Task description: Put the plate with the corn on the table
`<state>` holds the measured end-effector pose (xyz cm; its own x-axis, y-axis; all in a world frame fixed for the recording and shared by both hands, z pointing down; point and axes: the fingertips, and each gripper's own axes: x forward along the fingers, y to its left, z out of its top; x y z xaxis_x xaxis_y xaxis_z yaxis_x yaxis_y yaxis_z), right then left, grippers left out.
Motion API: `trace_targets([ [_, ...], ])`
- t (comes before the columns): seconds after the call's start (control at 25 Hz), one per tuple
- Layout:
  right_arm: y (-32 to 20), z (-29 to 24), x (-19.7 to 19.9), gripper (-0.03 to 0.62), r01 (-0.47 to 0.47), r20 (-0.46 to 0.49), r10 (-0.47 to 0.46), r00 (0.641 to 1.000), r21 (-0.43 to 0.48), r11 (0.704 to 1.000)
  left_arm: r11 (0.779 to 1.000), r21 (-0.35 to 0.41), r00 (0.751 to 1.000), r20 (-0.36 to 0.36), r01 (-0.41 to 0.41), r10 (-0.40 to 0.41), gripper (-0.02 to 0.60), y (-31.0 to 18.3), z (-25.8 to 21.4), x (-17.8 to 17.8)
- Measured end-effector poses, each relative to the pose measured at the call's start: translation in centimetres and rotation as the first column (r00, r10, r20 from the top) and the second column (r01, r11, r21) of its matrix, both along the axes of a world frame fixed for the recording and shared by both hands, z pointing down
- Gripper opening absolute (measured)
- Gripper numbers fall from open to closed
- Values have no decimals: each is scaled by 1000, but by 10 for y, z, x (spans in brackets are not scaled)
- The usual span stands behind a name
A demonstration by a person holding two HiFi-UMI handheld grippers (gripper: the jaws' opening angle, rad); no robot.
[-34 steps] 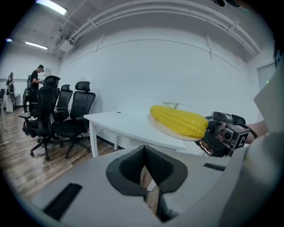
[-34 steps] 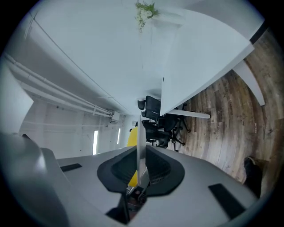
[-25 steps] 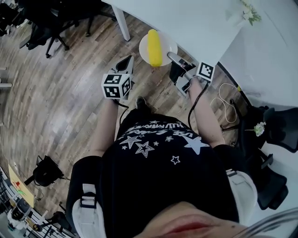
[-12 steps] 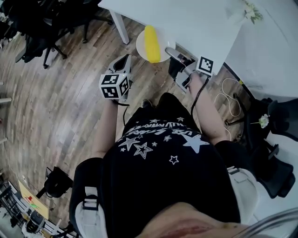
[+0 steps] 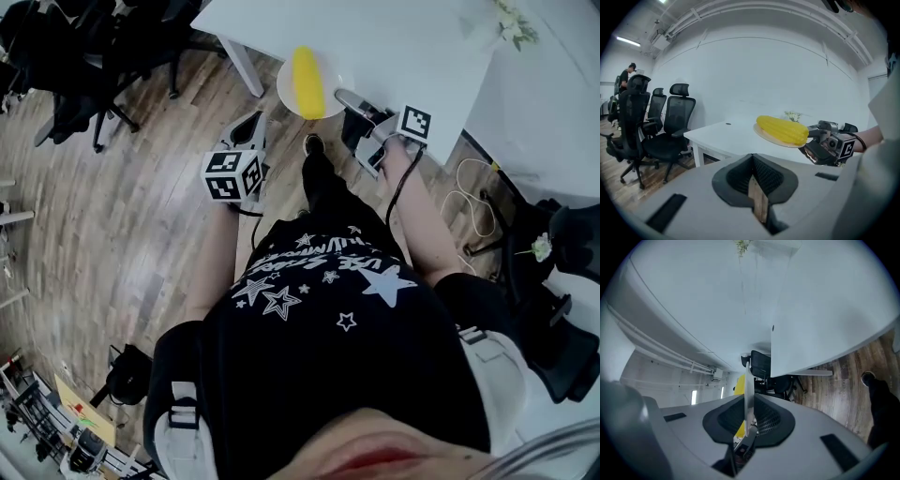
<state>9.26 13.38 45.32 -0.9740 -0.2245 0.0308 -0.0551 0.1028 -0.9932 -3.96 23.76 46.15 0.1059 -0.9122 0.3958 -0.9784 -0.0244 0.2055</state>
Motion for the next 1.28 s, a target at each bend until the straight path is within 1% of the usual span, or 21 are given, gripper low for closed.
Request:
trace_targets([
  [0.16, -47, 3, -19, 41, 5, 6, -5, 1000, 2, 1000, 1000, -3, 1000, -5, 4, -4, 6, -47, 0, -21],
  [0.28, -91, 4, -38, 41, 8, -1, -8, 1000, 29, 1000, 1000, -6, 1000, -9, -3, 3, 6, -90, 2, -41],
  [0.44, -154, 8, -63, 41, -4, 16, 4, 1000, 28, 1000, 1000, -16, 1000, -11, -5, 5, 6, -151, 7, -64],
  [0.68, -237, 15, -91, 41, -26, 11, 26, 1000, 36, 999, 1000, -28, 1000, -1, -2, 2, 6, -228, 8, -93],
  [0.92, -303, 25, -111, 41, -33, -16, 34, 999, 60, 998, 999, -34, 1000, 1, -1, 1, 6, -297, 9, -117],
  [1.12, -345, 37, -116, 41, -51, -22, 53, 998, 52, 997, 999, -49, 1000, 0, -19, 19, 6, -346, 14, -120],
  [1.28, -374, 47, -123, 41, -57, -31, 59, 998, 49, 997, 998, -68, 1000, -4, -10, 10, 6, -379, 18, -129],
])
